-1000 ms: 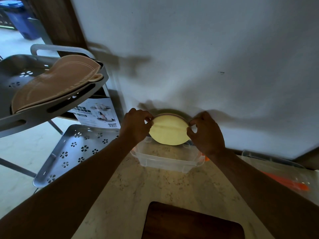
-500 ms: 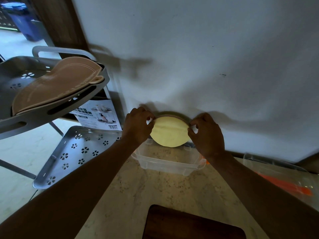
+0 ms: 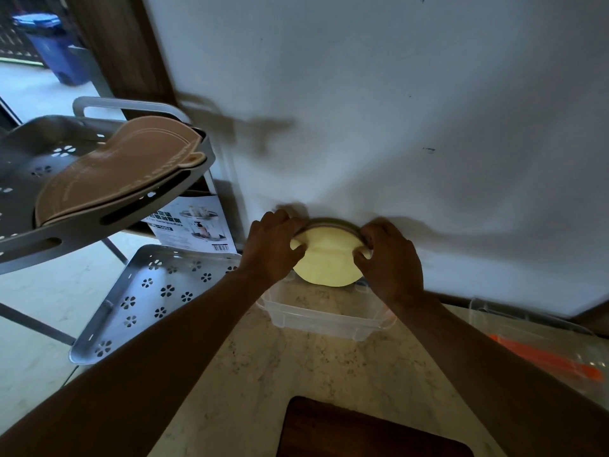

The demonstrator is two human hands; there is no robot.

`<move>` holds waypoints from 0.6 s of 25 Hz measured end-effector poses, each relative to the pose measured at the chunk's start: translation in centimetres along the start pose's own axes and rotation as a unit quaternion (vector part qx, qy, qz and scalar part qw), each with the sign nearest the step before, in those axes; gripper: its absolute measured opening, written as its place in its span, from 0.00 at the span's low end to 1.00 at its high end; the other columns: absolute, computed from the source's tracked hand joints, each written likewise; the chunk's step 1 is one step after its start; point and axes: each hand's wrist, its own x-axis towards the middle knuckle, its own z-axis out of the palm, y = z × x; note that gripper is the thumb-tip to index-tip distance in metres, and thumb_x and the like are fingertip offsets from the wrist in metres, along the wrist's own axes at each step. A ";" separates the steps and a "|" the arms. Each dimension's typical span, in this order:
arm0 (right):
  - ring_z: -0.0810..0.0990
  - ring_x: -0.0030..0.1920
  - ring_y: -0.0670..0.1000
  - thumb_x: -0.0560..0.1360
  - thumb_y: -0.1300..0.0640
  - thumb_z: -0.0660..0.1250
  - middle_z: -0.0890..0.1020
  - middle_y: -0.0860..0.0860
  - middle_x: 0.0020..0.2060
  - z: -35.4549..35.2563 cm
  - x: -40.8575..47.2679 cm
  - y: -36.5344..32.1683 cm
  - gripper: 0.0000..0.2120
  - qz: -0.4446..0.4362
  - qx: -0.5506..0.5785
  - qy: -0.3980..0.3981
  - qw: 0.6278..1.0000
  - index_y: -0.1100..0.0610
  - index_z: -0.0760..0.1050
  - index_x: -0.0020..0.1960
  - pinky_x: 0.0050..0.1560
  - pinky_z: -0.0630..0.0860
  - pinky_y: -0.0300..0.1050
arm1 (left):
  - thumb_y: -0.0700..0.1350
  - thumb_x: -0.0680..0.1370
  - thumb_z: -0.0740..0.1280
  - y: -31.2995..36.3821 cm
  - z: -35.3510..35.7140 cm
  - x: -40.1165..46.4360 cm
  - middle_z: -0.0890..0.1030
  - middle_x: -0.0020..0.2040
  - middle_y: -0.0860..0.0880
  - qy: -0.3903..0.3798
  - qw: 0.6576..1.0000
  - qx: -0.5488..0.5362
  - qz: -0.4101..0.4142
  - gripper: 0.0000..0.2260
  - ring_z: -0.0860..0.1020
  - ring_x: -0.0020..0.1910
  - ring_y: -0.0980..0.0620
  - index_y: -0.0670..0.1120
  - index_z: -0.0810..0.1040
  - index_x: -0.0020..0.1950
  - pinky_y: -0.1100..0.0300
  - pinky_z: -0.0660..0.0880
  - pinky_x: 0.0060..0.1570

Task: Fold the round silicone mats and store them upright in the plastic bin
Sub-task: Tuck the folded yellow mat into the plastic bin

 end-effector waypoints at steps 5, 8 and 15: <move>0.77 0.49 0.55 0.71 0.56 0.73 0.78 0.52 0.48 0.0 -0.2 0.4 0.08 -0.012 0.000 -0.003 1.000 0.55 0.77 0.48 0.47 0.76 0.52 | 0.44 0.71 0.74 0.0 -0.1 0.4 0.80 0.50 0.48 -0.003 0.999 -0.038 0.012 0.08 0.75 0.49 0.48 0.47 0.81 0.49 0.53 0.68 0.50; 0.78 0.47 0.55 0.73 0.55 0.72 0.80 0.52 0.47 -0.2 -0.5 0.6 0.08 -0.014 0.015 -0.014 1.000 0.55 0.77 0.49 0.48 0.76 0.55 | 0.45 0.72 0.73 -0.2 -0.3 0.2 0.81 0.46 0.50 -0.017 0.998 -0.056 0.023 0.06 0.75 0.45 0.50 0.47 0.81 0.48 0.56 0.66 0.46; 0.78 0.47 0.54 0.75 0.54 0.70 0.80 0.51 0.46 -0.3 -1.1 0.6 0.07 -0.024 0.043 0.006 0.999 0.55 0.77 0.50 0.47 0.77 0.54 | 0.46 0.75 0.71 -0.3 -0.9 0.3 0.83 0.47 0.47 -0.005 0.998 -0.059 0.034 0.09 0.76 0.46 0.49 0.47 0.82 0.53 0.55 0.68 0.48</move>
